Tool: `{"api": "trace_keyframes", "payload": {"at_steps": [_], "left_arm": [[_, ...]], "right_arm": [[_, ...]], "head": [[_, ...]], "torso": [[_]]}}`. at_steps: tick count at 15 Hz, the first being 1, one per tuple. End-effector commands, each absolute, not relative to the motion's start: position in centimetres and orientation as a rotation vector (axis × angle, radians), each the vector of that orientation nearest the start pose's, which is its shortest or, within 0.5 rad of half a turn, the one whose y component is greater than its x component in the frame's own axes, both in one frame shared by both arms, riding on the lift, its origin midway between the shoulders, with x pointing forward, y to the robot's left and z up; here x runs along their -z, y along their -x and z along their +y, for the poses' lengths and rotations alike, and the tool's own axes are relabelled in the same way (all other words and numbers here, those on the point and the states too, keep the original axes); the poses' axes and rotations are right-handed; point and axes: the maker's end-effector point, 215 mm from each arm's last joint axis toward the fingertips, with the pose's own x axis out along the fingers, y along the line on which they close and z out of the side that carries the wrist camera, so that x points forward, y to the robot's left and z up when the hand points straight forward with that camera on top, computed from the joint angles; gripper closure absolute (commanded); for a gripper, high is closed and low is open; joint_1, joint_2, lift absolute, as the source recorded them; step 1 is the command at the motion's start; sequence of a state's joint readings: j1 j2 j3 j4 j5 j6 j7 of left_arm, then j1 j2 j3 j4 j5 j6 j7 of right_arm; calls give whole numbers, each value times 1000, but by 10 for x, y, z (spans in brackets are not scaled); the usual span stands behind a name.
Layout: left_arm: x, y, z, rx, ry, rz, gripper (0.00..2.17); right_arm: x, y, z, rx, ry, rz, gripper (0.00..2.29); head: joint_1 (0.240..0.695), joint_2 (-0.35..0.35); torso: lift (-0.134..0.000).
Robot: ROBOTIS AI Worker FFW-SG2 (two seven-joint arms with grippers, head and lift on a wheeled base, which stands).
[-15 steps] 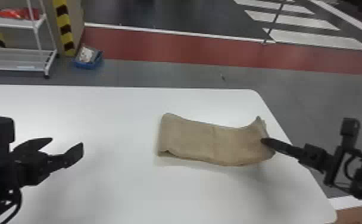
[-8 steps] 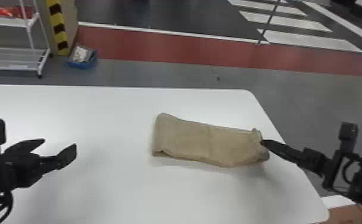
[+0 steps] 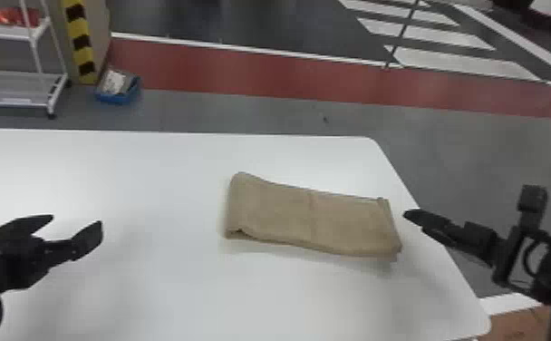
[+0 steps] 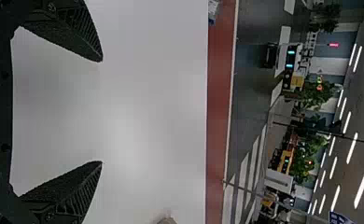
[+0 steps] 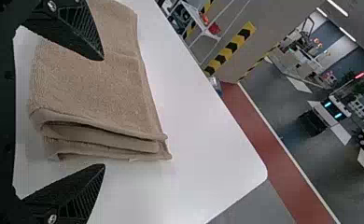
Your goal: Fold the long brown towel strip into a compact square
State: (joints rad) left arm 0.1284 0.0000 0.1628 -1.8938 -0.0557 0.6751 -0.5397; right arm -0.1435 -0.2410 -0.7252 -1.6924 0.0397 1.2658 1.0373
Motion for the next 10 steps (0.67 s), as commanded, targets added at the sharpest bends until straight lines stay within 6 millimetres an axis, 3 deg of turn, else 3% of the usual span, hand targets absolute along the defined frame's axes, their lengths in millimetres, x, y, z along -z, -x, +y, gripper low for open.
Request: {"api": "trace_keyframes", "payload": {"at_steps": [1, 5, 10], "left_arm": [[427, -512, 216, 343, 101, 474, 103], [428, -512, 220, 337, 103, 477, 103], [428, -513, 224, 330, 104, 474, 103]], "right_arm": [[407, -477, -464, -187, -590, 663, 73], [425, -507, -456, -180, -543, 713, 97], [442, -518, -442, -188, -468, 797, 117]], "head": [[695, -272], [695, -269], [695, -242]], "torso": [[-124], [-124], [-124]]}}
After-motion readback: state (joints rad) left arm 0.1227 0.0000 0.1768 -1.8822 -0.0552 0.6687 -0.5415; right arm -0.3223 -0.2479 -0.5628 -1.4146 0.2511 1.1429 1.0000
